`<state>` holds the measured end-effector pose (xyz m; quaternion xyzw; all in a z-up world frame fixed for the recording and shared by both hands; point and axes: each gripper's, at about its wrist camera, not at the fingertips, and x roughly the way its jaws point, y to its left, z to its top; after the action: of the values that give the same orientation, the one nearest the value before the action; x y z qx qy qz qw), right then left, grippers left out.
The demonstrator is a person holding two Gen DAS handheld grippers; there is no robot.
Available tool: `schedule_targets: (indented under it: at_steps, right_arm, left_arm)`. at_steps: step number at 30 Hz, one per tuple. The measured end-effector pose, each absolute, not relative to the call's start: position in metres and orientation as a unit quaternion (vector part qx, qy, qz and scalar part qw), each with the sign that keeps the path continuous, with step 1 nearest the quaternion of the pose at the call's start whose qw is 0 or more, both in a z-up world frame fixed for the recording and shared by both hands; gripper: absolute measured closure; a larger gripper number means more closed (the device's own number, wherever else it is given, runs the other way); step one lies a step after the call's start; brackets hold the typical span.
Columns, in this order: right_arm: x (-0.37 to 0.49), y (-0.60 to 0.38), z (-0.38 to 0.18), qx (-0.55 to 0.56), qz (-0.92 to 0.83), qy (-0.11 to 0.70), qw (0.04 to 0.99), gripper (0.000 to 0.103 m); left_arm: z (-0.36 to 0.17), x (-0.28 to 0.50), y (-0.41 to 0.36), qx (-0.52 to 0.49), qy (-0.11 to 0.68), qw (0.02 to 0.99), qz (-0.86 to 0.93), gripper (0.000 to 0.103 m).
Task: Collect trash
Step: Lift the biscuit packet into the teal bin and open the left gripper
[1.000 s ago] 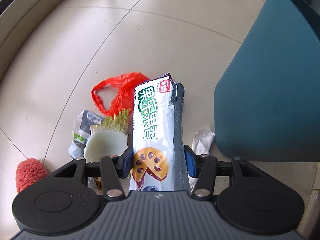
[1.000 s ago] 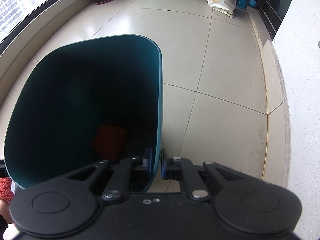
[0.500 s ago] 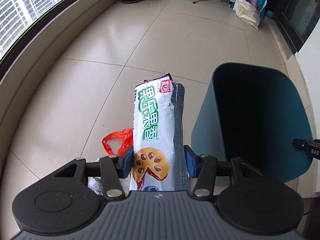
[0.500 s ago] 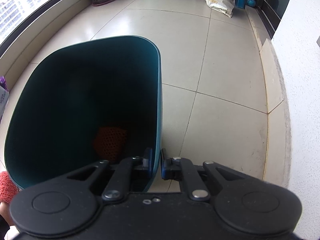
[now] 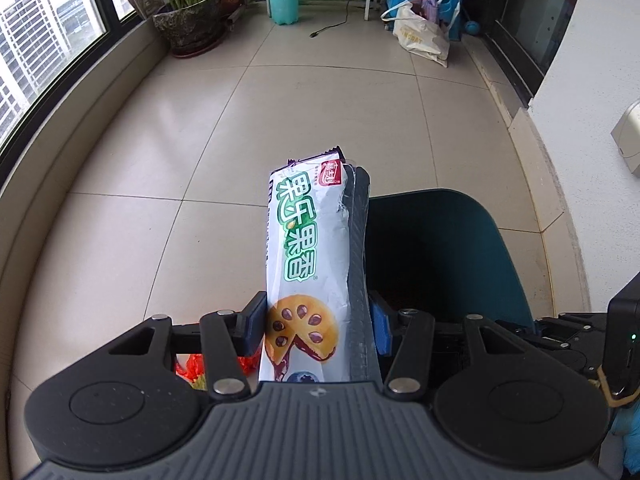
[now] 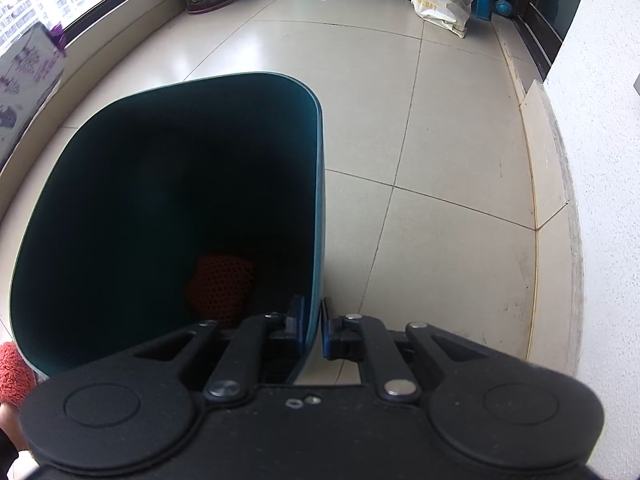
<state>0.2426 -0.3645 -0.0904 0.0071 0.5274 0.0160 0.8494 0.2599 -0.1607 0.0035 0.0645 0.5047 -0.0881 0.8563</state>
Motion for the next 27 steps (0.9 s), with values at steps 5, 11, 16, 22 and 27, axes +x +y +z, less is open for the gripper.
schedule_targets:
  at_steps: [5, 11, 16, 22, 27]
  right_arm:
    - [0.241, -0.367, -0.091, 0.012, 0.022, 0.526, 0.850, 0.095]
    - [0.241, -0.368, -0.091, 0.017, 0.026, 0.525, 0.851, 0.094]
    - [0.242, -0.370, -0.091, 0.019, 0.029, 0.524, 0.851, 0.094]
    - [0.239, -0.372, -0.091, 0.018, 0.030, 0.523, 0.851, 0.094]
    - [0.239, -0.372, -0.091, 0.019, 0.030, 0.523, 0.851, 0.094]
  left_arm:
    - [-0.023, 0.274, -0.199, 0.083, 0.525, 0.841, -0.104, 0.052]
    - [-0.076, 0.296, -0.231, 0.091, 0.570, 0.811, -0.100, 0.052]
    - [-0.112, 0.309, -0.244, 0.102, 0.593, 0.794, -0.088, 0.052]
    - [-0.151, 0.321, -0.251, 0.099, 0.619, 0.774, -0.082, 0.052]
    - [-0.171, 0.326, -0.251, 0.091, 0.638, 0.760, -0.083, 0.051]
